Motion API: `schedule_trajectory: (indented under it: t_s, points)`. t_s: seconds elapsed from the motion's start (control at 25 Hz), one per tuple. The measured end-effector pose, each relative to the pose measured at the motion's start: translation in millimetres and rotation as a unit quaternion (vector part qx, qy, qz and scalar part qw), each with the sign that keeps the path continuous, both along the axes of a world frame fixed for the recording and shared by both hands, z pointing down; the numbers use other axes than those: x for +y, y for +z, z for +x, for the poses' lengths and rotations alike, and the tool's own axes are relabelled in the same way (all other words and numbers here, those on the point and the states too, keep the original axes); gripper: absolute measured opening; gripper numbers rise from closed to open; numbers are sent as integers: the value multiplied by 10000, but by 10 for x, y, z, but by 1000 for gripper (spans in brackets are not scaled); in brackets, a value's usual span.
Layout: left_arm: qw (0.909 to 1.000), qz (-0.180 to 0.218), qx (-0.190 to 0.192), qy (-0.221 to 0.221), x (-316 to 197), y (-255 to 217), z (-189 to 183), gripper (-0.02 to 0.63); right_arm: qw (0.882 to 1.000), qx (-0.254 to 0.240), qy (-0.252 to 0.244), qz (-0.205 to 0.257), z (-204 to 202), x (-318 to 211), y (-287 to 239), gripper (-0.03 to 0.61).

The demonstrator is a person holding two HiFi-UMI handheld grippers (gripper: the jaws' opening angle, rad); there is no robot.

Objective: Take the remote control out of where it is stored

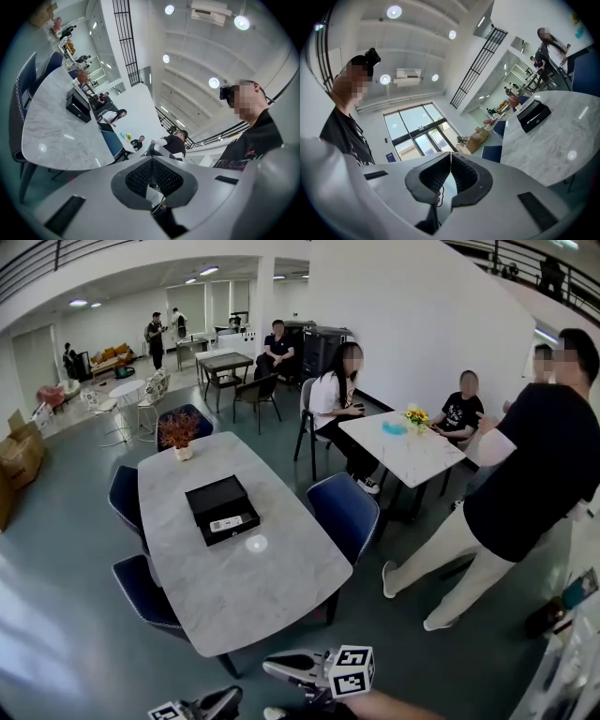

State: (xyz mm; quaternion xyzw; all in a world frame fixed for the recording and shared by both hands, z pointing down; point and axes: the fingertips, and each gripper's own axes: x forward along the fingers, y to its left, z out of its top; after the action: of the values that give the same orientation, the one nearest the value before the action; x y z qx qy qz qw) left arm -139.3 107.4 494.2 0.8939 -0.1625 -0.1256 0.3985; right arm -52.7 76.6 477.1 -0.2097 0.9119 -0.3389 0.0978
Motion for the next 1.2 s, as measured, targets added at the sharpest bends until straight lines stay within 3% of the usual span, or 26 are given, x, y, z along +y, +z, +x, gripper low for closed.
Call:
schedule_trajectory:
  t_s: [0.64, 0.84, 1.2]
  points:
    - [9999, 138, -15, -30, -280, -37, -119, 8, 10000, 24, -7, 30, -143, -230, -2, 9]
    - [9998, 184, -25, -23, -360, -50, -156, 8, 9996, -49, 52, 284, -125, -437, -98, 9]
    - [9976, 78, 1, -690, -565, -72, -362, 8, 9996, -78, -165, 194, -27, -1055, -171, 9]
